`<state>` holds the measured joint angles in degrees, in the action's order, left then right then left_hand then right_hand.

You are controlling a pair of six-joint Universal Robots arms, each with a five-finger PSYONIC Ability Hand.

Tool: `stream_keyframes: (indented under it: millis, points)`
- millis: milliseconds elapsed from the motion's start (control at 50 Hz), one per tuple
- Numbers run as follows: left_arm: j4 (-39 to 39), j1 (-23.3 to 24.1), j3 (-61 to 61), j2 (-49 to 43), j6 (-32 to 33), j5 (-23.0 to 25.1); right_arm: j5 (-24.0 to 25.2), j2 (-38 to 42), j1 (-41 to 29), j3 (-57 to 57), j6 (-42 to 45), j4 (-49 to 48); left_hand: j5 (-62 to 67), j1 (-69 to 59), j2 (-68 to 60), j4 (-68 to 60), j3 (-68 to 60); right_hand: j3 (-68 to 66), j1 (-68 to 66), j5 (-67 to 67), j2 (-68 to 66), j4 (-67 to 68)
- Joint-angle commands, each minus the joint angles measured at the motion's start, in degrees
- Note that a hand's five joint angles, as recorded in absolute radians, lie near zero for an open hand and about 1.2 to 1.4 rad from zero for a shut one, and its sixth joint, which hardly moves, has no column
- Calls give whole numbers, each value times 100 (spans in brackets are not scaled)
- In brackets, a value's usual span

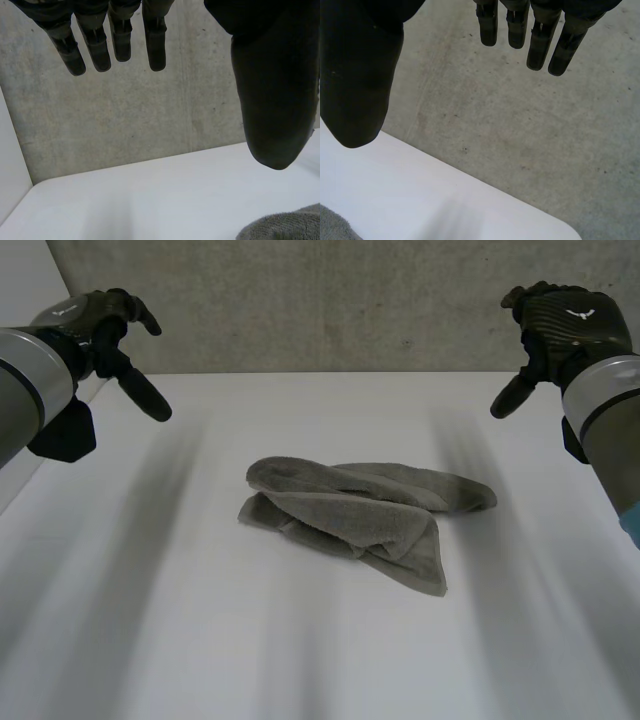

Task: Fold the towel.

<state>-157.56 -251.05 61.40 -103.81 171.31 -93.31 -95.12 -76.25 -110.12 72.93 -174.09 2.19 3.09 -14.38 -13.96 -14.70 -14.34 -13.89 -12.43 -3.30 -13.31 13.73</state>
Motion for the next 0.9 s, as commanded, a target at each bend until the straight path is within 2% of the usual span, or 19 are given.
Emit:
stream_keyframes:
  millis: [20, 180, 580, 620, 640, 660, 680, 700, 720, 740, 760, 860, 900]
  points:
    - [15, -32, -23, 54, -1, -3, 335, -285, 386, 221, -177, 44, -203, 332, 290, 365, 329, 389, 243, 330, 331, -373]
    - [50, -14, 12, 54, -1, -11, 661, -294, 413, 142, -169, 404, -220, 349, 307, 382, 345, 389, 243, 330, 331, -373]
    - [41, 83, 127, 28, -10, 41, 758, -320, 369, 98, -81, 387, 66, 63, 21, 96, 60, 389, 243, 330, 331, -373]
    - [15, 345, 275, 10, -10, 338, 1081, -320, 351, 98, 164, 396, 66, 63, 21, 96, 60, 389, 243, 330, 331, -373]
    - [15, 346, 276, 10, -10, 340, 1083, -320, 351, 98, 165, 396, 66, 63, 21, 96, 60, 389, 243, 330, 331, -373]
    - [15, 477, 354, -16, -1, 601, 1083, -320, 351, 98, 165, 396, 66, 63, 21, 96, 60, 389, 243, 330, 331, -373]
    - [15, 556, 434, -34, -1, 874, 1431, -303, 377, 116, 505, 466, 66, 63, 21, 96, 60, 389, 243, 330, 331, -373]
    - [15, 557, 434, -34, -1, 876, 1818, -242, 395, 194, 900, 484, 66, 63, 21, 96, 60, 389, 243, 330, 331, -373]
    - [-2, 566, 513, -60, -1, 1146, 1822, -241, 395, 195, 904, 484, 66, 63, 21, 96, 60, 389, 243, 330, 331, -373]
    - [-29, 575, 583, -130, 7, 1331, 2048, -198, 404, 282, 1173, 484, 32, 96, 54, 129, 93, 389, 243, 330, 331, -373]
    - [-29, 575, 584, -130, 8, 1333, 2207, -110, 413, 396, 1385, 458, 32, 97, 55, 129, 93, 389, 243, 330, 331, -373]
    - [-301, 584, 540, -675, 87, 1492, 2322, 469, 675, 695, 1668, 387, 32, 97, 55, 129, 93, 389, 243, 330, 331, -373]
    - [-642, 636, 356, -1121, 410, 1509, 2340, 679, 702, 748, 1660, 309, 32, 97, 55, 129, 93, 389, 243, 330, 331, -373]
